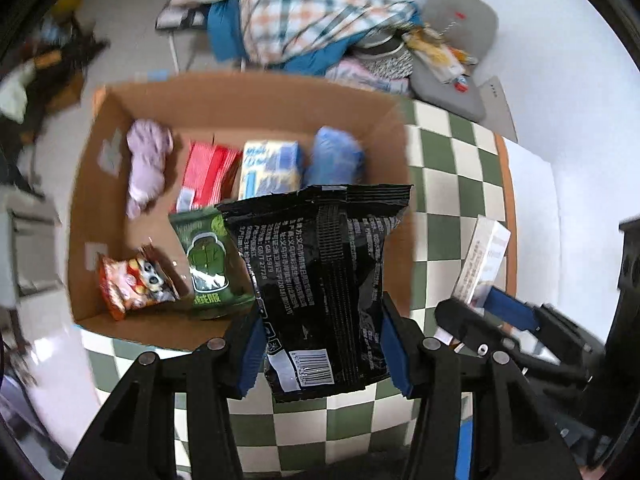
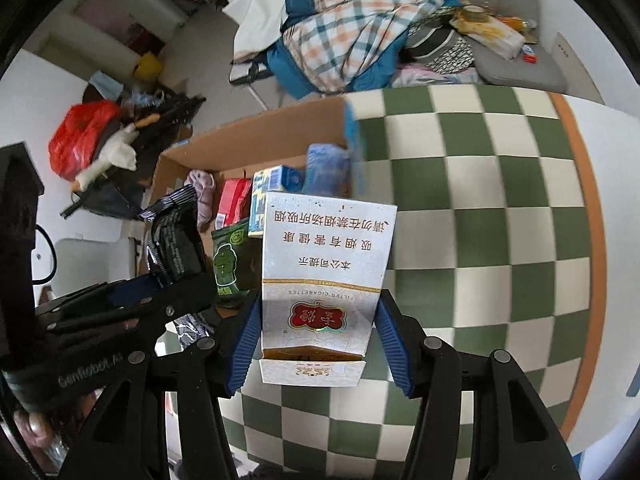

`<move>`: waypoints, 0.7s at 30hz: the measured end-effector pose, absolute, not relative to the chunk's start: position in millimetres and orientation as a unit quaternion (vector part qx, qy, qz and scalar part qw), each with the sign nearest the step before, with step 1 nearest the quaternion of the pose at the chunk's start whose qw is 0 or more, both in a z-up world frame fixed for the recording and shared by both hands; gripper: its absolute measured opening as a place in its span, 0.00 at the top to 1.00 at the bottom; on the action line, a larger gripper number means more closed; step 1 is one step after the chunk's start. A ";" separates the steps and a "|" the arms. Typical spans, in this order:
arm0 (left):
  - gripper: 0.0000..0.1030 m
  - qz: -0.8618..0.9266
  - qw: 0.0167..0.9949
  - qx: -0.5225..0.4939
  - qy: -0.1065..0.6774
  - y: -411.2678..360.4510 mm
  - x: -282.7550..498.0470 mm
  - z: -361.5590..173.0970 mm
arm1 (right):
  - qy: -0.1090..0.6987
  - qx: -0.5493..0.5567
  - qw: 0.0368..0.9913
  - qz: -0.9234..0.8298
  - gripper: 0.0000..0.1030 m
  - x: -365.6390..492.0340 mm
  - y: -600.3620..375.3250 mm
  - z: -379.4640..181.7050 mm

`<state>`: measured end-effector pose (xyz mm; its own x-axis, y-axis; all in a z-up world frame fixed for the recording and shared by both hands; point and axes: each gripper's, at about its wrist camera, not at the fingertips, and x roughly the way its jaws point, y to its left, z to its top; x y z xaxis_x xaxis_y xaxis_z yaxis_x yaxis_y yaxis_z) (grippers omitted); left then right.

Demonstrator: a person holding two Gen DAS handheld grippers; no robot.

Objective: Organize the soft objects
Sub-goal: 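Lower the black packet and white card box into the box and open both grippers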

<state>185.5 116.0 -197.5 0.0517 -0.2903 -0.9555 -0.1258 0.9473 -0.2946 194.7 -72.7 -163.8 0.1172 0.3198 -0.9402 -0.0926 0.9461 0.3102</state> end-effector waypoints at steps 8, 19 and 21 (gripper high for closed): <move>0.52 -0.068 0.644 -0.229 0.727 150.6 208.8 -259.4 | 0.675 0.053 0.727 0.119 0.43 212.1 -23.5 -224.9; 0.46 -0.082 0.607 -0.239 0.753 147.6 222.5 -287.6 | 0.705 0.022 0.704 0.082 0.31 223.0 -3.9 -270.4; 0.29 -0.085 0.612 -0.232 0.751 146.4 223.6 -283.8 | 0.708 0.023 0.700 0.087 0.27 222.4 -3.4 -271.2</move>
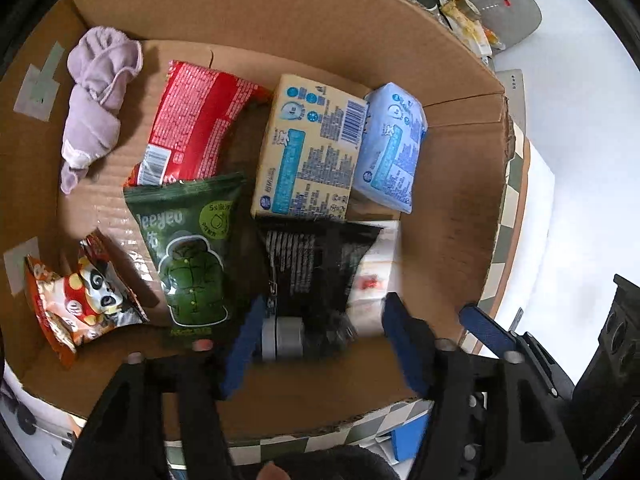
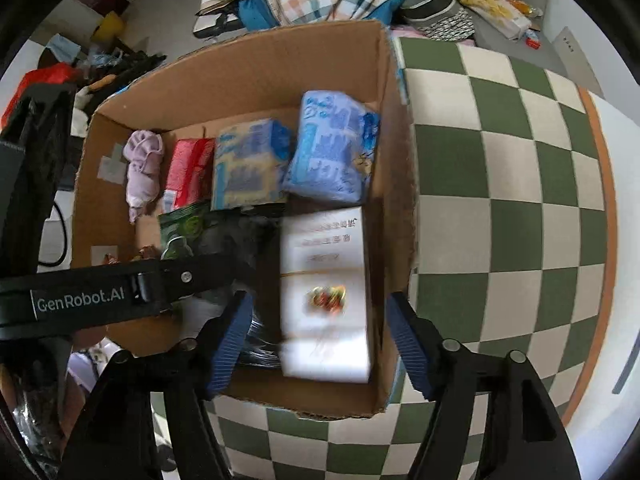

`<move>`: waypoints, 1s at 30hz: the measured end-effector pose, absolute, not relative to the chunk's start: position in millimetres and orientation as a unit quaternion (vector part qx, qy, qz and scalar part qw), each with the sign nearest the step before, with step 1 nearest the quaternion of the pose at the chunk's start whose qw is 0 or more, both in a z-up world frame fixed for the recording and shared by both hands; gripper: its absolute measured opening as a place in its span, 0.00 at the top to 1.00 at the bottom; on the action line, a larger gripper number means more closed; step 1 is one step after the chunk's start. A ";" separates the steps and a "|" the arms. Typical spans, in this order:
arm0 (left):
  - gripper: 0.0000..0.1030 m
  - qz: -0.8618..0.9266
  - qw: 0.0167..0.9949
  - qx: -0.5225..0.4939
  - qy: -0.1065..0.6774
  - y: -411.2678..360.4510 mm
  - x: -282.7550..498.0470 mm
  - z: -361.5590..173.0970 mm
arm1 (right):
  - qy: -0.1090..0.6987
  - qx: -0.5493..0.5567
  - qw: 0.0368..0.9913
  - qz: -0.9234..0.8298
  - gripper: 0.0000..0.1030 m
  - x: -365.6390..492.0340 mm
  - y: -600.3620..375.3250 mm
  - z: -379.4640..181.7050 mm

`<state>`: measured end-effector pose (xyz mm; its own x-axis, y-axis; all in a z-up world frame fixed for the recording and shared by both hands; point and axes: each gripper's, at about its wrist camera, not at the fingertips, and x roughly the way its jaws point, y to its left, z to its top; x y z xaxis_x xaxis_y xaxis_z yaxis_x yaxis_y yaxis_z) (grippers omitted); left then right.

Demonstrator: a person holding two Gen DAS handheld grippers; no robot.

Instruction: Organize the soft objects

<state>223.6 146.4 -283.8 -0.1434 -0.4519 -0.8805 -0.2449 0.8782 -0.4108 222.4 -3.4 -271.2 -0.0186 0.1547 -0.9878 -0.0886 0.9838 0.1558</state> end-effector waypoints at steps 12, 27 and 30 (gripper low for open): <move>0.09 -0.035 0.708 -0.143 0.691 175.4 210.1 -212.4 | 0.690 -0.003 0.721 0.068 0.05 210.7 -9.6 -242.7; 0.02 0.061 0.787 -0.054 0.611 185.6 156.0 -180.7 | 0.657 -0.010 0.754 0.030 0.00 181.5 -26.3 -215.6; 0.02 0.065 0.790 -0.055 0.607 184.7 150.9 -178.2 | 0.654 -0.015 0.756 0.030 0.00 178.9 -24.6 -213.2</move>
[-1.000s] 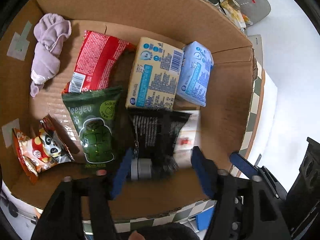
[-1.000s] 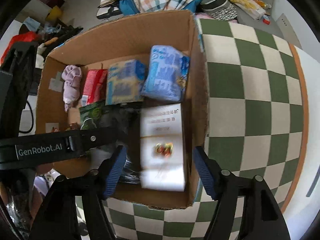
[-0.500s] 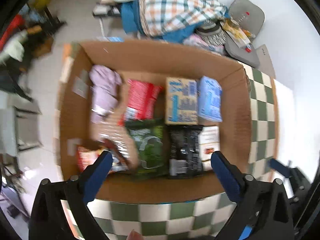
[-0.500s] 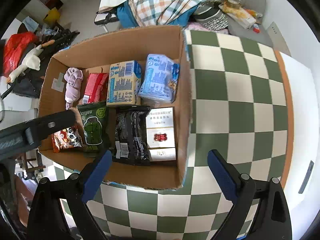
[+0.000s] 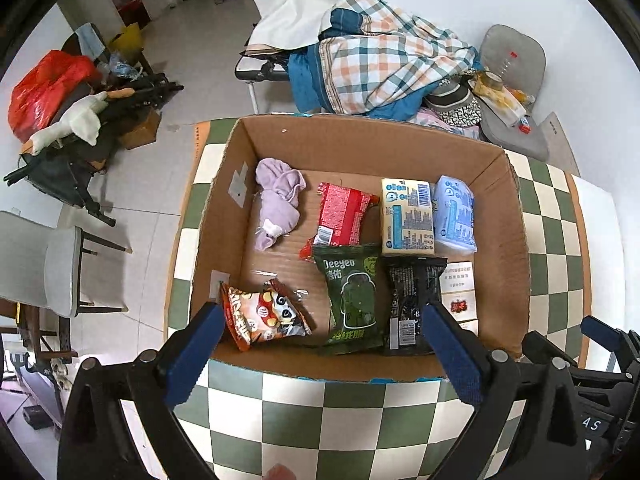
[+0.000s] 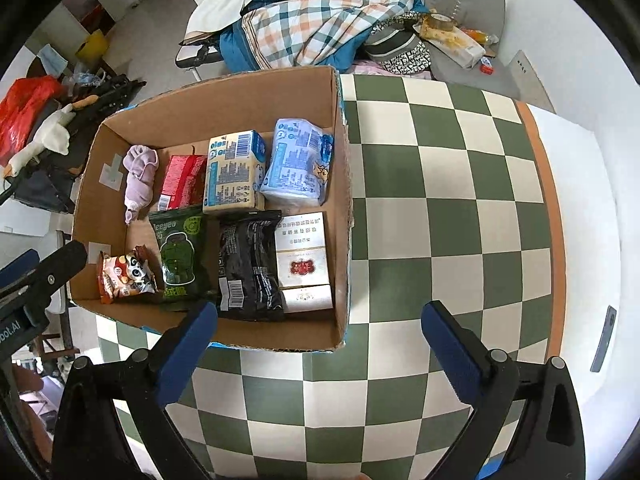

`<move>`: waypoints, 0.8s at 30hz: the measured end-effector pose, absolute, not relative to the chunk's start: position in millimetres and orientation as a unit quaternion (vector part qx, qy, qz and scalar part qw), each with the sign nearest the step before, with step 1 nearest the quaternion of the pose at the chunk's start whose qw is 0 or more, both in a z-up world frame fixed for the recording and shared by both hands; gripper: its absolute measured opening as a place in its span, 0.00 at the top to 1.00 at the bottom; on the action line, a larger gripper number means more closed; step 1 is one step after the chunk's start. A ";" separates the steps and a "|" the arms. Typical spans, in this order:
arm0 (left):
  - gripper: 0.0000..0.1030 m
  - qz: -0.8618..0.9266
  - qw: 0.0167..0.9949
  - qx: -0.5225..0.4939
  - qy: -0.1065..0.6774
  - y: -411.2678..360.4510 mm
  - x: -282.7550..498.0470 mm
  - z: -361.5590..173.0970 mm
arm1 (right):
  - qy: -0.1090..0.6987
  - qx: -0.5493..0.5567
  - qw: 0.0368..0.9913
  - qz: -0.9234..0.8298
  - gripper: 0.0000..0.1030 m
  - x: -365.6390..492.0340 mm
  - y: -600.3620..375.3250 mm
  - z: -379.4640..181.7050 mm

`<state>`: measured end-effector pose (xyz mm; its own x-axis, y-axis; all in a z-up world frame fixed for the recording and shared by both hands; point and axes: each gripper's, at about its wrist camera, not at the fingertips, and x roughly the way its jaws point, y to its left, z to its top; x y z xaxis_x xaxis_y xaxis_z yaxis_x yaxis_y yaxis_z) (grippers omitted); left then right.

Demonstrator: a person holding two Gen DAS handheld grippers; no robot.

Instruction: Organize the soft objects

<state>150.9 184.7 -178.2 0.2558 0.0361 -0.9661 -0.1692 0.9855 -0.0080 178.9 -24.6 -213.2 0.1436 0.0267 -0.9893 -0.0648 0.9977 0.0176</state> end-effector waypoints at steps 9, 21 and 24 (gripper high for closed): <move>0.02 0.074 0.797 -0.057 0.597 180.0 134.8 -159.7 | 0.644 -0.014 0.764 0.037 0.00 169.1 -22.9 -198.8; 0.02 0.060 0.847 -0.052 0.525 164.6 74.7 -47.8 | 0.570 0.000 0.820 0.053 0.00 107.5 -41.5 -78.4; 0.02 0.063 0.857 -0.045 0.509 161.0 60.7 -23.3 | 0.543 -0.006 0.838 0.051 0.00 87.1 -45.4 -43.1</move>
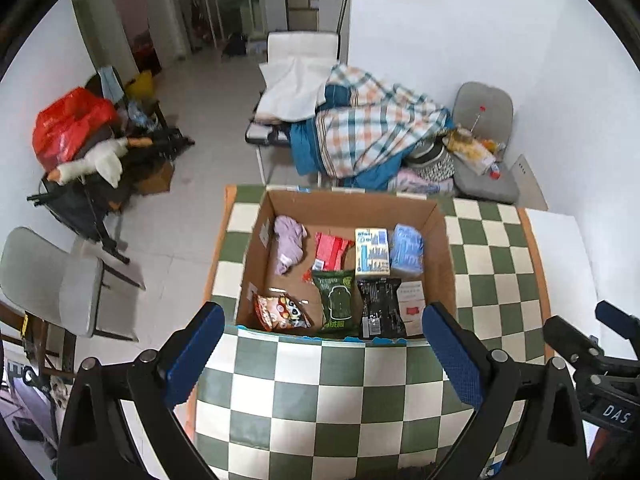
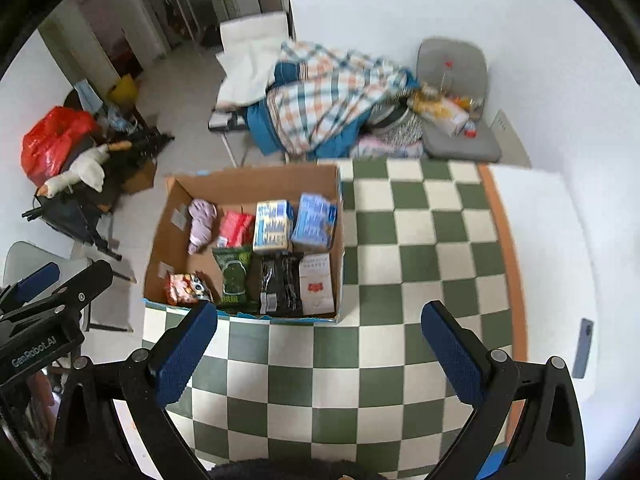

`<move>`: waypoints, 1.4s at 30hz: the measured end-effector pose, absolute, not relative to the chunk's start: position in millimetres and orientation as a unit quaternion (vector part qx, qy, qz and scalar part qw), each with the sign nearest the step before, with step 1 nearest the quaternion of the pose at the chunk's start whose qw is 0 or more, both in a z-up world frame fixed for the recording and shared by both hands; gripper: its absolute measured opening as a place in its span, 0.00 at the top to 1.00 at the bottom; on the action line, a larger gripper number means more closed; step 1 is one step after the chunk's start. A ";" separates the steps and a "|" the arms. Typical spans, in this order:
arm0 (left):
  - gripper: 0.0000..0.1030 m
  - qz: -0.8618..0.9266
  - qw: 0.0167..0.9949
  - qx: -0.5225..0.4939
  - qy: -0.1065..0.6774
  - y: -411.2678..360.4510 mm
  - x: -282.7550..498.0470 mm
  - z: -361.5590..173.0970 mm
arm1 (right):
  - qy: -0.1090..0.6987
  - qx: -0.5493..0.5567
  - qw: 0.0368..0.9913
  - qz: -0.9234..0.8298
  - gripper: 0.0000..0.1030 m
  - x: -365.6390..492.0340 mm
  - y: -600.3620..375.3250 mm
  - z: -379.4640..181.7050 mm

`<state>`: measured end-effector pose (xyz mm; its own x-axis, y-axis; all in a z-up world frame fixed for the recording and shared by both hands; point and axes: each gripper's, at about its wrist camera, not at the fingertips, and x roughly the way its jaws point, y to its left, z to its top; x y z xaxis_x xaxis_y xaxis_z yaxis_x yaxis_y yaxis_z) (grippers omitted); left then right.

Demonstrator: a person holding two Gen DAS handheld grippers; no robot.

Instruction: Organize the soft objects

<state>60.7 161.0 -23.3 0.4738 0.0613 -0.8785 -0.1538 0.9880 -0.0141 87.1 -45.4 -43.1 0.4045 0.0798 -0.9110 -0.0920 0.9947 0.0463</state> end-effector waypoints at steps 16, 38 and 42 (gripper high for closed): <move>0.02 0.050 0.869 -0.057 0.489 154.3 16.2 34.4 | 0.485 -0.021 0.872 0.056 0.00 28.9 -50.5 44.9; 0.02 0.062 0.873 -0.047 0.482 160.8 9.9 47.4 | 0.481 -0.017 0.875 0.047 0.00 21.8 -52.6 53.4; 0.02 0.063 0.873 -0.046 0.482 160.5 9.4 47.6 | 0.481 -0.018 0.875 0.046 0.00 21.8 -53.5 53.6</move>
